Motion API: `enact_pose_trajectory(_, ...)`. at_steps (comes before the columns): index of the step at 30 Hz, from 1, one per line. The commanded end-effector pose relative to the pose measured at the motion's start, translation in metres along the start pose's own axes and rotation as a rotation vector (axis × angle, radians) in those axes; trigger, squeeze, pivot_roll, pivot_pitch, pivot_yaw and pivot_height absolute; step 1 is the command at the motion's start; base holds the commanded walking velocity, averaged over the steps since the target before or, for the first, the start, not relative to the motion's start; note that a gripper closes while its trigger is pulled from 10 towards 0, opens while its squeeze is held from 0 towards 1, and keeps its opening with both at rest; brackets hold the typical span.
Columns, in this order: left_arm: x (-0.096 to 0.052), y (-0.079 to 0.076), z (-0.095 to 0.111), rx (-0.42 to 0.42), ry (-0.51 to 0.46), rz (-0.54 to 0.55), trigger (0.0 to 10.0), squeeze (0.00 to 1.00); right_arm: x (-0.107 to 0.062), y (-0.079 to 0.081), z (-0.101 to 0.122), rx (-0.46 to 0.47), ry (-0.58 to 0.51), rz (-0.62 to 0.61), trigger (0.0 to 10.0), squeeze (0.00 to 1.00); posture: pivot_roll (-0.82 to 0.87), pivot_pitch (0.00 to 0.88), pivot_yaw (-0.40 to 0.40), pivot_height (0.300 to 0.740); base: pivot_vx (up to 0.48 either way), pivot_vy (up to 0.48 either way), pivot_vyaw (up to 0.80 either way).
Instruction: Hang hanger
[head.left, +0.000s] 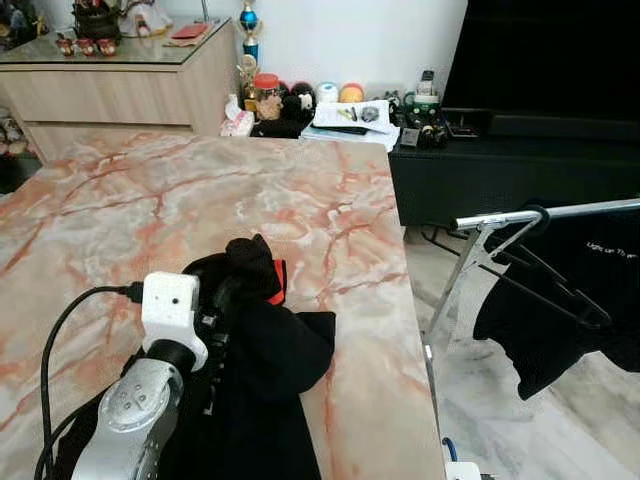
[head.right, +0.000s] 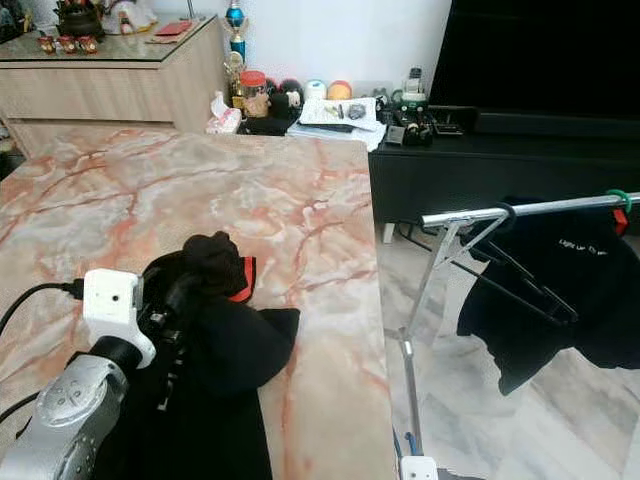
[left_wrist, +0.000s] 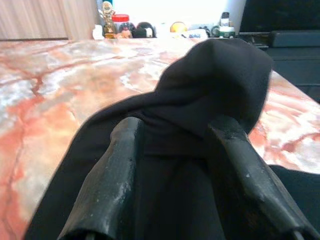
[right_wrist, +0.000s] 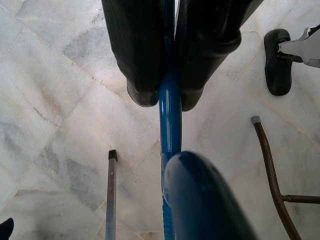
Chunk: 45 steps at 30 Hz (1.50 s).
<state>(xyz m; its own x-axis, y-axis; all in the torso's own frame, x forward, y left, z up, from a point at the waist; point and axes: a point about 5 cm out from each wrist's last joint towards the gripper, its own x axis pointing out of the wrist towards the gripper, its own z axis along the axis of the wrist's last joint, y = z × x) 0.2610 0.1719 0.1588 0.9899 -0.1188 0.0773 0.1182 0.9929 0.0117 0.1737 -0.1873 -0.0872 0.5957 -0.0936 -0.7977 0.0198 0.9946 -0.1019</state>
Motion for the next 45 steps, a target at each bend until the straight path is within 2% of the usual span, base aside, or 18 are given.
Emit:
enact_pose_trajectory(1, -0.002, -0.002, 0.006, -0.013, -0.039, -0.005, 10.0, 0.0, -0.001, -0.002, -0.003, 0.004, 0.012, -0.005, 10.0, 0.0, 0.1, 0.058, -0.01, 0.74, 0.0, 0.0, 0.0)
enact_pose_trajectory(4, 0.0, -0.005, 0.005, -0.01, -0.038, -0.021, 10.0, 0.0, -0.001, -0.003, -0.004, 0.006, 0.013, -0.007, 10.0, 0.0, 0.09, 0.057, -0.01, 0.74, 0.0, -0.084, 0.0)
enact_pose_trajectory(33, 0.0, -0.007, 0.002, -0.016, -0.037, -0.037, 10.0, 0.0, -0.001, -0.004, -0.005, 0.01, 0.023, -0.024, 10.0, 0.0, 0.1, 0.062, -0.012, 0.74, 0.0, -0.48, 0.0)
enact_pose_trajectory(40, -0.001, -0.007, 0.0, -0.006, -0.028, -0.045, 10.0, 0.0, -0.001, -0.004, -0.004, 0.01, 0.021, -0.025, 10.0, 0.0, 0.1, 0.066, -0.012, 0.74, 0.0, -0.48, 0.0)
enact_pose_trajectory(45, -0.003, -0.008, -0.012, 0.042, 0.016, -0.079, 10.0, 0.0, 0.0, -0.004, -0.003, 0.012, 0.019, -0.027, 10.0, 0.0, 0.09, 0.065, -0.009, 0.74, 0.0, -0.48, 0.0)
